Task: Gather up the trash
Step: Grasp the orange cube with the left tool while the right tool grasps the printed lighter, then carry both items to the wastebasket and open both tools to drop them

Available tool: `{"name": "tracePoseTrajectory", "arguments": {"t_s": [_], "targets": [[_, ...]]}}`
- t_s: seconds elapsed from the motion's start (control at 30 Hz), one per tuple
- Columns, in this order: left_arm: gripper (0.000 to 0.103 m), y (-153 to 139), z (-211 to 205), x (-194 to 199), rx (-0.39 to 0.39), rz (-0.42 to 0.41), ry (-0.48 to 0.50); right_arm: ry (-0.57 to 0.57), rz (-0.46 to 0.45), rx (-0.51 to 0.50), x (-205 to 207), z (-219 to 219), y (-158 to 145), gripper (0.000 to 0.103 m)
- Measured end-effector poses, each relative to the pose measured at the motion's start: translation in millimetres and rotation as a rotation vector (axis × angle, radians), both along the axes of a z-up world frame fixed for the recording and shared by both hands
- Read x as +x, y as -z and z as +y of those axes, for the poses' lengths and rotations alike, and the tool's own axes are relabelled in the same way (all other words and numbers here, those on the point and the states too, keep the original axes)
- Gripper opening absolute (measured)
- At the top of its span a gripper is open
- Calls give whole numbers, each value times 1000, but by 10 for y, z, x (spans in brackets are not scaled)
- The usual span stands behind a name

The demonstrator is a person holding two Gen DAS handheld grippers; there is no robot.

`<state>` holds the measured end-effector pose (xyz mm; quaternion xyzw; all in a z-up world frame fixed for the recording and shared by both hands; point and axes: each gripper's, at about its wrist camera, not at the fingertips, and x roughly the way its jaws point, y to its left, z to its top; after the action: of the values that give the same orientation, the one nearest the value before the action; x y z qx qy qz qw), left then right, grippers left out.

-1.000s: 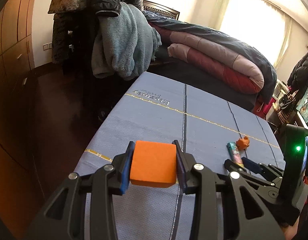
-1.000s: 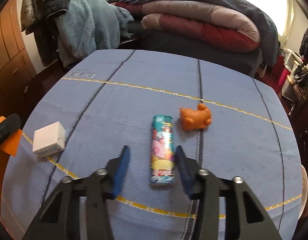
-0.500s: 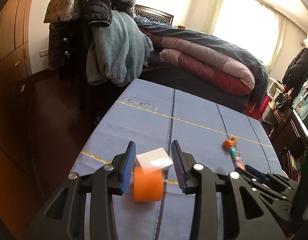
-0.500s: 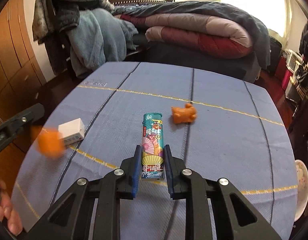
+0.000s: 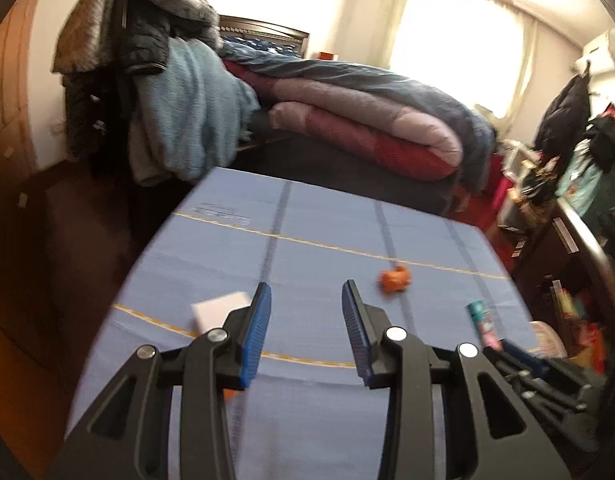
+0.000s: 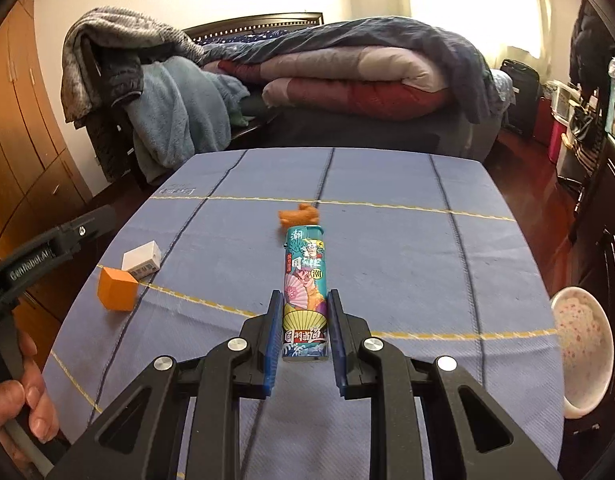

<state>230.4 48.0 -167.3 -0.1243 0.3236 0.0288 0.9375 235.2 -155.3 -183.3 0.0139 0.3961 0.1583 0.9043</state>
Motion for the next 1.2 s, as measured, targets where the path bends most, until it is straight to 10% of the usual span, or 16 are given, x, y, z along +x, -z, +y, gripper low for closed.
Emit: {"name": "tracePoseTrajectory", "arguments": {"t_s": [0.47,0.6,1.0,1.1,1.2], "targets": [[36,-201,-283,-79,-101,-47,125,65,-6,53,-150,-540,48,22],[62,-136,-26,-120,-4,-7,37,74,-8,63,-188,-647,59,22],[69,711,274,94,199,247,-80,36,8,70,-203,-532,132,22],[41,807,349,136,162,257,-86,27,7,65,-218,-504,125,22],[35,786,383,115,121,246,-73,25,7,62,-226,-490,125,22]]}}
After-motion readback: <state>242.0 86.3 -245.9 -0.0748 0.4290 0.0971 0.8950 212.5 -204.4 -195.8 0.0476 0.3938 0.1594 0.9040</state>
